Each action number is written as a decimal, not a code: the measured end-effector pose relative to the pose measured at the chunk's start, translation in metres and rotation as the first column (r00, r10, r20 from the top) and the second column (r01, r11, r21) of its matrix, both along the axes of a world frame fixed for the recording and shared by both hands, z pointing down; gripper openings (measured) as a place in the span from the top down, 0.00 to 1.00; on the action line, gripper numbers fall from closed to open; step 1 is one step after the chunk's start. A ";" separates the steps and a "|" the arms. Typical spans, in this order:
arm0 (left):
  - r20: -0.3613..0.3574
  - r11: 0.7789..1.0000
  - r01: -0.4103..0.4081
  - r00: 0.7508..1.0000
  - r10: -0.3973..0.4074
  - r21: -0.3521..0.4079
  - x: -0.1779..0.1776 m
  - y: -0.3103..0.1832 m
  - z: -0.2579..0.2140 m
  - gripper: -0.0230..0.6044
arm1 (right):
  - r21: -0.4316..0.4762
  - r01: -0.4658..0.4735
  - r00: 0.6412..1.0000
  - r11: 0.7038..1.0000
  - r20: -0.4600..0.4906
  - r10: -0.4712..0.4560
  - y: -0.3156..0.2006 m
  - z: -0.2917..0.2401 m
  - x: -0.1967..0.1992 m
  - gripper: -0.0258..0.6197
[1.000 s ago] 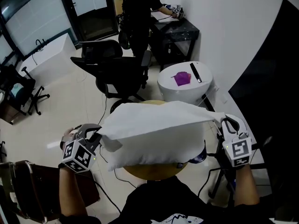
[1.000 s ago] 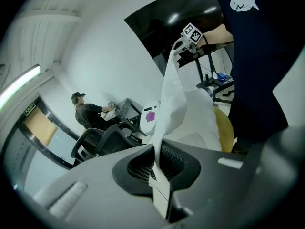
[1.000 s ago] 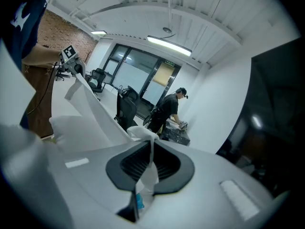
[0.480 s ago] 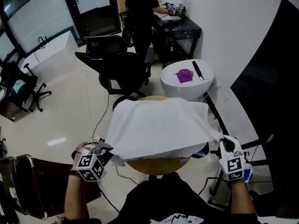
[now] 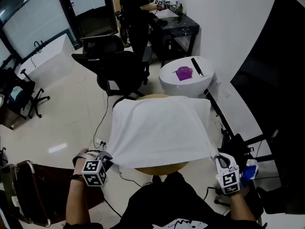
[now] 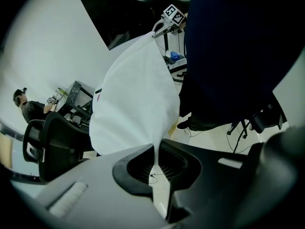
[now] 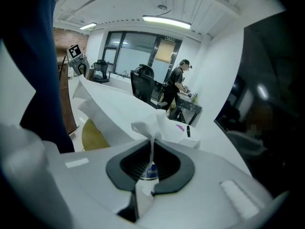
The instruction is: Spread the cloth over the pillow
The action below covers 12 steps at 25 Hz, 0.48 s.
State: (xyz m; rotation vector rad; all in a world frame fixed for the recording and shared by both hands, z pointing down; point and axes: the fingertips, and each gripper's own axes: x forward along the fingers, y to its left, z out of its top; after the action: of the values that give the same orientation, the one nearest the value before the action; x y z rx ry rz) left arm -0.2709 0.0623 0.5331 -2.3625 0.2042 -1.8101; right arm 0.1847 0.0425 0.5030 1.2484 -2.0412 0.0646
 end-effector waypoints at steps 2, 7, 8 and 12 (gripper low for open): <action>0.018 1.000 -0.003 1.000 0.003 -0.018 -0.003 0.004 0.010 0.96 | -0.017 -0.003 1.000 1.000 -0.012 0.003 0.009 0.010 -0.001 0.94; 0.043 0.998 -0.004 0.999 0.006 -0.059 -0.007 0.014 0.035 0.96 | -0.077 -0.029 0.999 0.997 0.013 0.030 0.023 0.040 0.001 0.94; 0.042 0.998 -0.004 0.999 0.007 -0.068 -0.006 0.015 0.042 0.96 | -0.087 -0.033 0.999 0.996 0.016 0.035 0.024 0.046 0.001 0.94; 0.042 0.993 0.011 0.999 -0.006 -0.117 -0.009 0.024 0.072 0.96 | -0.141 -0.053 0.998 0.989 0.019 0.057 0.034 0.078 0.001 0.94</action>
State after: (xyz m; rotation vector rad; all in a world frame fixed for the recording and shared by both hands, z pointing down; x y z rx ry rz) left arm -0.2799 0.0859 0.6051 -2.4014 0.1065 -1.9234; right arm 0.1854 0.0769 0.5809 1.2210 -1.9853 0.2455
